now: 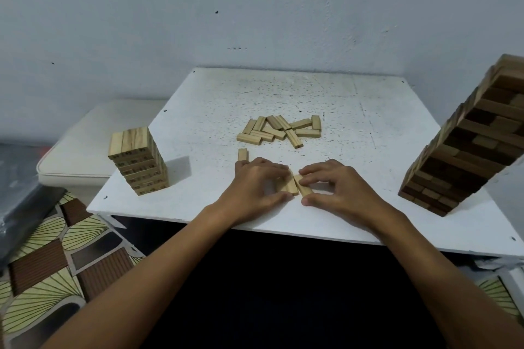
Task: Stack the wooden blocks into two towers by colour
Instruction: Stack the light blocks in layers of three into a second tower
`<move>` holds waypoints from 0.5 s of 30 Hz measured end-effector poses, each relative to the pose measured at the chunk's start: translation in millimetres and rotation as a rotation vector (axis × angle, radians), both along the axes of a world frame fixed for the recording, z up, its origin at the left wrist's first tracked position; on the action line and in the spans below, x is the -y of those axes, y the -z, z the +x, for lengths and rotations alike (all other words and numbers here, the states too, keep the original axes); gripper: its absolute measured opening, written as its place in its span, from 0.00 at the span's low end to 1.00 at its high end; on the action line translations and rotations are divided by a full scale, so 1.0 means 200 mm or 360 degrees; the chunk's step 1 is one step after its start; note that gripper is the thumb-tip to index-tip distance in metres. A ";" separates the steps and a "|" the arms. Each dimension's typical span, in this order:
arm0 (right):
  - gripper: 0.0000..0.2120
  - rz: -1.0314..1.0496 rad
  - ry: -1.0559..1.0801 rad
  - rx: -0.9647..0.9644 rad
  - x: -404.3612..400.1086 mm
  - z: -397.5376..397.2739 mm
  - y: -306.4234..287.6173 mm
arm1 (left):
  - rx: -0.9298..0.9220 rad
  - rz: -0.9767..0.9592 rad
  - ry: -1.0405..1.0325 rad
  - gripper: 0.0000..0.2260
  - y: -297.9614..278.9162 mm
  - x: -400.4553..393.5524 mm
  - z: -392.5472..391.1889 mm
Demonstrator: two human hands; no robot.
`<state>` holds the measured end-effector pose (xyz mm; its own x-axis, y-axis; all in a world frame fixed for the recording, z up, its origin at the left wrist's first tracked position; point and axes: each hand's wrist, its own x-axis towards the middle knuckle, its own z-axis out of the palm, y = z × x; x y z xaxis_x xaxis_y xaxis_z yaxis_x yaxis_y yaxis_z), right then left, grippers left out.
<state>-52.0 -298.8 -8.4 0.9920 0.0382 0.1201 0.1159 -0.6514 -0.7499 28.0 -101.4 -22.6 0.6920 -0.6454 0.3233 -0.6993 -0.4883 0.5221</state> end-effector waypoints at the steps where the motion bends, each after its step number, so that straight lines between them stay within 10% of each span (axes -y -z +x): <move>1: 0.15 -0.0011 -0.0005 0.0019 -0.01 0.01 0.00 | -0.0022 -0.0009 0.0020 0.23 0.00 -0.01 -0.01; 15: 0.13 -0.0205 -0.0187 -0.0049 -0.01 0.02 -0.01 | 0.0090 0.0032 0.0114 0.11 0.00 -0.11 -0.08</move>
